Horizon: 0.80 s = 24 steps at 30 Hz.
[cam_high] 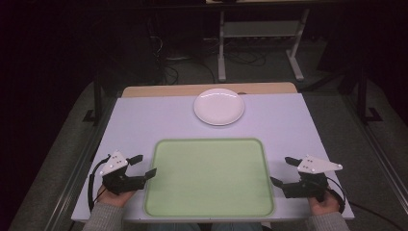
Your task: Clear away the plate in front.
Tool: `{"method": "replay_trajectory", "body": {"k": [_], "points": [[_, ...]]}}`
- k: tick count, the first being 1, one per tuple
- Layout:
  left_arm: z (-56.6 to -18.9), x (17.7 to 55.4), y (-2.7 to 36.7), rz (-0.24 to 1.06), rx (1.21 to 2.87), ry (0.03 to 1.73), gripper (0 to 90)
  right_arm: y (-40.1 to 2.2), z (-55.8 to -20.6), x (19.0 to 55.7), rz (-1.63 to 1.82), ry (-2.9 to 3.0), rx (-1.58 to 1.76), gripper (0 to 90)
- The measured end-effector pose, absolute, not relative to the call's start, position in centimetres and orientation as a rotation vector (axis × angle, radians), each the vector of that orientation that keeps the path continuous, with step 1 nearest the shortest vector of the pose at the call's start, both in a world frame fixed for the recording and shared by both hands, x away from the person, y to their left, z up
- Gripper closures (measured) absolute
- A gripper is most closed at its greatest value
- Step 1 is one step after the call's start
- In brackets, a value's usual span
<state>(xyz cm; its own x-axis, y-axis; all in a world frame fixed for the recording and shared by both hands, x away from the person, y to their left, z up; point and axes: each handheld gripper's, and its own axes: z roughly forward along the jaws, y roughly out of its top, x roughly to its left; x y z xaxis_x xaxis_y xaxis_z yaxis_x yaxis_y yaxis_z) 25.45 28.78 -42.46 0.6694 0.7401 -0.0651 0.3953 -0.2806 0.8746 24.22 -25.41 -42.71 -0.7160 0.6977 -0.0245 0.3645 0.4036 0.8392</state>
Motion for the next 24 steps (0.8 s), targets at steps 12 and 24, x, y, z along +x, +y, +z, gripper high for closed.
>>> {"method": "replay_trajectory", "body": {"k": [12,24], "points": [[-42.4,25.6,28.3,0.420,1.897,0.894,25.1,-25.4,-42.7,24.2,1.231,2.289,0.918,13.6],[-40.8,26.8,26.4,0.333,1.913,0.833,25.6,-25.9,-42.4,24.1,1.251,2.264,0.936,13.6]]}}
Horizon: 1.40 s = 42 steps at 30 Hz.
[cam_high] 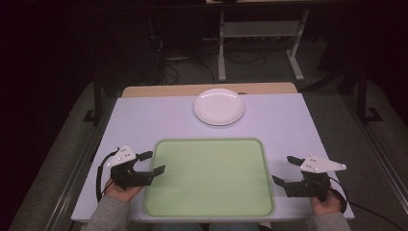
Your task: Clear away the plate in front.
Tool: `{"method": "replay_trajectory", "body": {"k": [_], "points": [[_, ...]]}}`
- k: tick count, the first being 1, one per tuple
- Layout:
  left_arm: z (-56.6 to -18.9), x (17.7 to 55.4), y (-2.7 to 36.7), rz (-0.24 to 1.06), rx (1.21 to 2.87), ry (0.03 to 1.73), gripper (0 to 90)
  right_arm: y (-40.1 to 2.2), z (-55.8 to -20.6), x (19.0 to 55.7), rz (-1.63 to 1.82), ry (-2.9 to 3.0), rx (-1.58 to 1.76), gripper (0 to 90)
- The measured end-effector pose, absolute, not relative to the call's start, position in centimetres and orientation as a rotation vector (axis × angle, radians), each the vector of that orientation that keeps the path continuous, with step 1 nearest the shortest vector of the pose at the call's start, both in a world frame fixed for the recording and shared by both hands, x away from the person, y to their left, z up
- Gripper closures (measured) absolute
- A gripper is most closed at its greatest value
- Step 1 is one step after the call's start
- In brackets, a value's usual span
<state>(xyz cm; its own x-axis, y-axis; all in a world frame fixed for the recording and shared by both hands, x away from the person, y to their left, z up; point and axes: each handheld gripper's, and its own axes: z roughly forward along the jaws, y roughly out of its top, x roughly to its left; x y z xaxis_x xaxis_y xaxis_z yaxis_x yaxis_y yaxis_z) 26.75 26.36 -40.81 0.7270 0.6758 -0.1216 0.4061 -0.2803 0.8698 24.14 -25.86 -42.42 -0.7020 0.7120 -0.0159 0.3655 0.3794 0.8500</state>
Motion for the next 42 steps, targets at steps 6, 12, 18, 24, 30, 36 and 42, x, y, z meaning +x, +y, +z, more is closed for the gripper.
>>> {"method": "replay_trajectory", "body": {"k": [6,12,18,24,30,36,42], "points": [[-40.1,27.7,25.5,0.300,1.910,0.832,26.5,-25.9,-42.4,24.1,1.256,2.263,0.935,13.6],[-39.2,28.8,24.3,0.290,1.935,0.819,25.8,-26.2,-42.2,23.9,1.264,2.252,0.936,13.6],[-38.7,29.5,23.6,0.284,1.949,0.824,26.2,-26.2,-42.2,23.9,1.266,2.252,0.939,13.6],[-37.8,31.0,22.7,0.287,1.969,0.828,26.1,-26.0,-42.0,23.9,1.254,2.260,0.923,13.6],[-36.9,32.6,21.6,0.277,1.985,0.832,26.2,-26.2,-42.0,24.0,1.258,2.258,0.932,13.6],[-36.4,34.1,20.3,0.267,2.003,0.835,26.6,-26.2,-41.9,23.9,1.260,2.251,0.929,13.6],[-35.9,35.3,19.1,0.255,2.011,0.834,27.4,-26.2,-41.9,23.9,1.262,2.252,0.925,13.6]]}}
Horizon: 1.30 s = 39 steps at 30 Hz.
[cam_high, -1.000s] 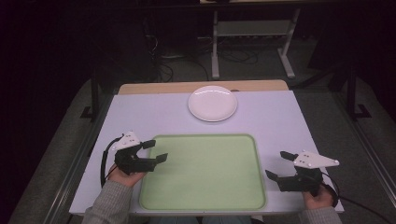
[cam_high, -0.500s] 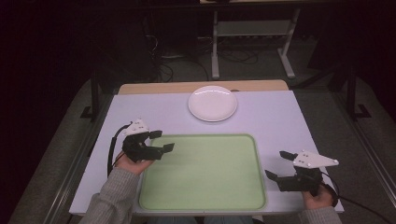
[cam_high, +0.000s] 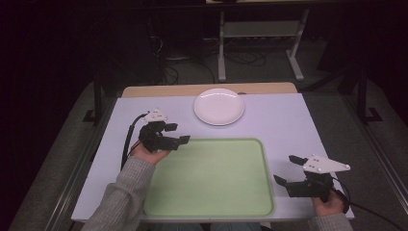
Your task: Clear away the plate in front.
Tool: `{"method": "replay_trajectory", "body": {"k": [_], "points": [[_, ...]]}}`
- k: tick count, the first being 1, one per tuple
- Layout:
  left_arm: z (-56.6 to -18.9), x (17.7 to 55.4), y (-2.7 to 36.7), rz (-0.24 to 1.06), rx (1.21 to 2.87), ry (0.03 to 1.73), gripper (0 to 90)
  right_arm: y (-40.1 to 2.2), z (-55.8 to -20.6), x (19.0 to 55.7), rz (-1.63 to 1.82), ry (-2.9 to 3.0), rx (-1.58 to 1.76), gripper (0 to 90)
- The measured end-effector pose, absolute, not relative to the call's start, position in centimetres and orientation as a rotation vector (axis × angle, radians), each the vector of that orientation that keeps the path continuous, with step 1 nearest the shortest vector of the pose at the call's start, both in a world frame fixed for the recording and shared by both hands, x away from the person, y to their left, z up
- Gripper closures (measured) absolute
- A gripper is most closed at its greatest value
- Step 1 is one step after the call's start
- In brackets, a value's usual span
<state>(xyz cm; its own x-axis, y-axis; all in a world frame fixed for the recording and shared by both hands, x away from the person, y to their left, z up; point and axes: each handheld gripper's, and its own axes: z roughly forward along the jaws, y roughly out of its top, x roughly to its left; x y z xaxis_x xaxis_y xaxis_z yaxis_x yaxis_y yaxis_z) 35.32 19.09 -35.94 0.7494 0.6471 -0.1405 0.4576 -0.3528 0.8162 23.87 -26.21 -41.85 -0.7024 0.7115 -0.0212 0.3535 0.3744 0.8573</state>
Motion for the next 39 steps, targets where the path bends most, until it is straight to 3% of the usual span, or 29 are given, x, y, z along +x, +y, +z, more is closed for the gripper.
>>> {"method": "replay_trajectory", "body": {"k": [39], "points": [[-35.6,45.8,14.3,0.185,1.996,1.006,30.1,-26.4,-41.8,24.2,1.283,2.251,0.916,13.6]]}}
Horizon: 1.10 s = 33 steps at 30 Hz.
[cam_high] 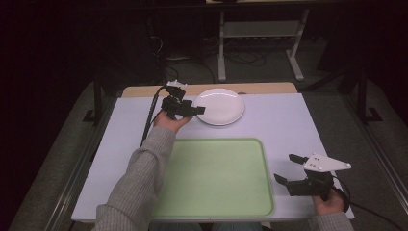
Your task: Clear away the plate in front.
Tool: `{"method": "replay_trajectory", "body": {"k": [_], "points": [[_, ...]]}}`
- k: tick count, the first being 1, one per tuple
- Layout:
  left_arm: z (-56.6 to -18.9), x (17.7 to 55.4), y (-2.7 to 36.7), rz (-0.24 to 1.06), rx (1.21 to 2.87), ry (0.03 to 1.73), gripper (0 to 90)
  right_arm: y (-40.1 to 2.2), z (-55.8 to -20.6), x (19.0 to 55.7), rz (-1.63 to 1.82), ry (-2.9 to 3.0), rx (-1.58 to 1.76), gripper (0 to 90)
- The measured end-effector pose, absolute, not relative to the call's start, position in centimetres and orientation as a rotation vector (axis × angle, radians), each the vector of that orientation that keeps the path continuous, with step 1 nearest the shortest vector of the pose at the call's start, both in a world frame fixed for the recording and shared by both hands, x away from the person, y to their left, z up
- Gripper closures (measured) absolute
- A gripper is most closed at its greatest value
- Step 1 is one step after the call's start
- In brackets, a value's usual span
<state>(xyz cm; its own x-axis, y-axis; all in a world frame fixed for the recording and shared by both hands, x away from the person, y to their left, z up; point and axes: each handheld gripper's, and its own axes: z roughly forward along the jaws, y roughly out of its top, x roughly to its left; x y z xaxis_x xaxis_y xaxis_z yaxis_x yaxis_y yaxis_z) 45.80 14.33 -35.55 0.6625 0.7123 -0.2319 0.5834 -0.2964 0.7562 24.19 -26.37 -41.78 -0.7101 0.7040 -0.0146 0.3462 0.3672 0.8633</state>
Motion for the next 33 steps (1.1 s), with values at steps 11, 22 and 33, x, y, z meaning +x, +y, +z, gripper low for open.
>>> {"method": "replay_trajectory", "body": {"k": [11,22,33], "points": [[-37.8,49.1,13.6,0.077,1.877,1.194,32.5,-26.3,-41.8,24.3,1.281,2.256,0.916,13.6],[-40.7,50.6,13.9,0.044,1.778,1.444,34.7,-26.2,-41.6,24.3,1.292,2.255,0.911,13.6],[-43.7,51.6,14.2,-0.026,1.681,1.643,44.2,-26.2,-41.5,24.2,1.304,2.253,0.912,13.6]]}}
